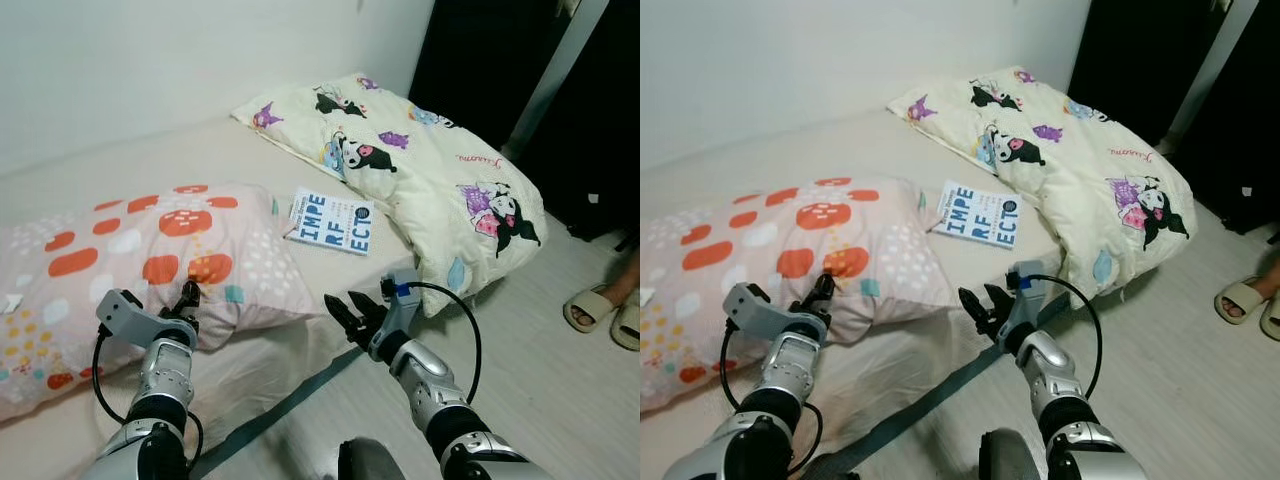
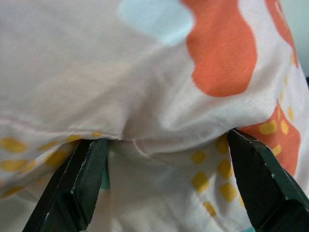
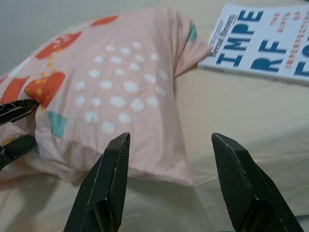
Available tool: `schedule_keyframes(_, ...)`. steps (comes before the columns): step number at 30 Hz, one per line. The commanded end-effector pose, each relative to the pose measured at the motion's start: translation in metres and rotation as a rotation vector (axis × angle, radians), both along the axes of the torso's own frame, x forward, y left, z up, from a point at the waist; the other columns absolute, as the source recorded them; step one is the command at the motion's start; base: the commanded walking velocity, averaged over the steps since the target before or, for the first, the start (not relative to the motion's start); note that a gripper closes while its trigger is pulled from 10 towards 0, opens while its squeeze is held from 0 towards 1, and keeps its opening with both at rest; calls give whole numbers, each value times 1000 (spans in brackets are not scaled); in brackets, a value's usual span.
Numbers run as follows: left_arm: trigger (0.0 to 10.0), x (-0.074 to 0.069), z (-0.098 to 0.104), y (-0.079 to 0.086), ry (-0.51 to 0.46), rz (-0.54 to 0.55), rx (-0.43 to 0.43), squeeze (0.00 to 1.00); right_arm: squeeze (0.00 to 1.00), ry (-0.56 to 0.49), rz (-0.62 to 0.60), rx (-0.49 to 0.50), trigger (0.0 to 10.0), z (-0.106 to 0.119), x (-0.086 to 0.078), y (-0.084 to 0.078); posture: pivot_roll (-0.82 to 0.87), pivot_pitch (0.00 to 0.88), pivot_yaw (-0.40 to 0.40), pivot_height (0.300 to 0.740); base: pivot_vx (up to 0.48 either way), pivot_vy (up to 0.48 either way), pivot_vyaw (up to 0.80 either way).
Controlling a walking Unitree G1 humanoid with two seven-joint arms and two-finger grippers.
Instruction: Clean up the room
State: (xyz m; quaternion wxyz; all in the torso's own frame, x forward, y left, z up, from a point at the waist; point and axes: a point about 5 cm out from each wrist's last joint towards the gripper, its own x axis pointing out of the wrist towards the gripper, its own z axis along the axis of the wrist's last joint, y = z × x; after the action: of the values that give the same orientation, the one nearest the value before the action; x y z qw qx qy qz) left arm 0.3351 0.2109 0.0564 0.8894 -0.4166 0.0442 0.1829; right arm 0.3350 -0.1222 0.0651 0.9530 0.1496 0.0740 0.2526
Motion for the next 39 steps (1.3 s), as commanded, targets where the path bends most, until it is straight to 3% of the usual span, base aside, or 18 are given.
schedule_keyframes(1,10000,-9,-10,13,92,48,60,0,0,10,-5,0,10000,-4,-3,-2,-52,92,-49,664,0,0,0)
schedule_keyframes(6,10000,-18,-17,28,153,95,91,0,0,15,-4,-8,10000,-5,-4,-2,-50,91,-49,674,0,0,0)
schedule_keyframes(8,10000,-30,-25,43,210,123,132,0,0,29,12,-48,10000,-9,-5,0,-46,89,-52,684,0,0,0)
schedule_keyframes(12,10000,-34,-28,47,225,129,141,0,0,36,20,-66,10000,-11,-6,1,-46,89,-52,689,0,0,0)
schedule_keyframes(13,10000,-41,-35,50,249,128,154,0,0,59,31,-111,10000,-17,-10,2,-44,82,-54,694,0,0,0)
schedule_keyframes(17,10000,-48,-41,52,274,116,176,0,0,85,40,-157,10000,-24,-14,2,-42,74,-57,698,0,0,0)
schedule_keyframes(19,10000,-69,-59,55,340,91,212,0,0,161,63,-265,10000,-44,-27,-1,-38,52,-64,708,0,0,0)
schedule_keyframes(22,10000,-80,-68,57,381,83,221,0,0,195,73,-308,10000,-52,-33,-3,-33,44,-68,713,0,0,0)
schedule_keyframes(25,10000,-123,-97,68,569,97,232,0,0,283,86,-410,10000,-72,-49,-9,-29,27,-75,728,0,0,0)
schedule_keyframes(30,10000,-143,-108,71,642,107,221,0,0,312,81,-428,10000,-78,-54,-12,-26,23,-79,738,0,0,0)
schedule_keyframes(33,10000,-172,-124,69,741,105,203,0,0,351,70,-460,10000,-84,-60,-18,-18,9,-90,740,0,0,0)
schedule_keyframes(39,10000,-184,-133,59,763,59,191,0,0,388,86,-536,10000,-95,-71,-21,-14,3,-96,740,0,0,0)
